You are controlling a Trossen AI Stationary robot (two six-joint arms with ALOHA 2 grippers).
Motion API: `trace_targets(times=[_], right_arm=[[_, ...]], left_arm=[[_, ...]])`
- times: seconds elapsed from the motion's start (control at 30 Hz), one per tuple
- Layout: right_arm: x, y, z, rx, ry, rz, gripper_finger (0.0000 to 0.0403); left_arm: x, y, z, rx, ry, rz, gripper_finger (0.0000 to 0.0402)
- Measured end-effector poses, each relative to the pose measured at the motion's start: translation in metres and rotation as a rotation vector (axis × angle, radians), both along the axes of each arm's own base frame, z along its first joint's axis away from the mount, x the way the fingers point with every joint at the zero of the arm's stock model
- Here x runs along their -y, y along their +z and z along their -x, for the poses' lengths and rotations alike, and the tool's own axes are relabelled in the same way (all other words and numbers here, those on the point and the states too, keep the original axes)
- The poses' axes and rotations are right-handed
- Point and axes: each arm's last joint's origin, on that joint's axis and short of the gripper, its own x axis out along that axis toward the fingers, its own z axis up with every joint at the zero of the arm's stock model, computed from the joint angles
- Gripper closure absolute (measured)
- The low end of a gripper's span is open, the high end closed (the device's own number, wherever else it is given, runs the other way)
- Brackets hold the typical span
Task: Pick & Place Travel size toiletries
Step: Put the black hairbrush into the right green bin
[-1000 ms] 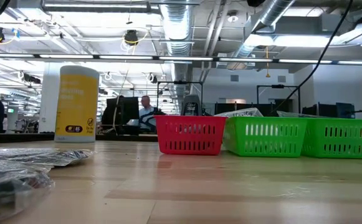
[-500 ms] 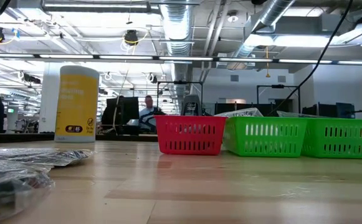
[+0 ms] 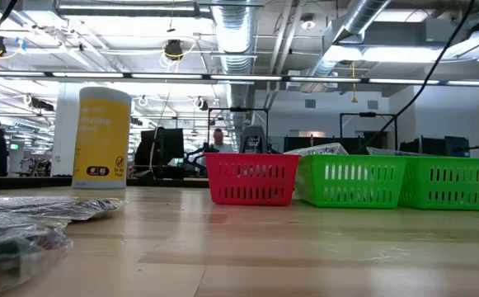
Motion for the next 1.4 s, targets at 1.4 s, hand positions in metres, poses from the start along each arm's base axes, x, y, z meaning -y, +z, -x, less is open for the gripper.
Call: trace_targets(times=[1.4], right_arm=[[0.089,-0.019,0.078,-0.727,-1.002,0.21,0.0383]], left_arm=[[-0.015,-0.021,0.013,-0.098,0.13,0.01,0.0396]])
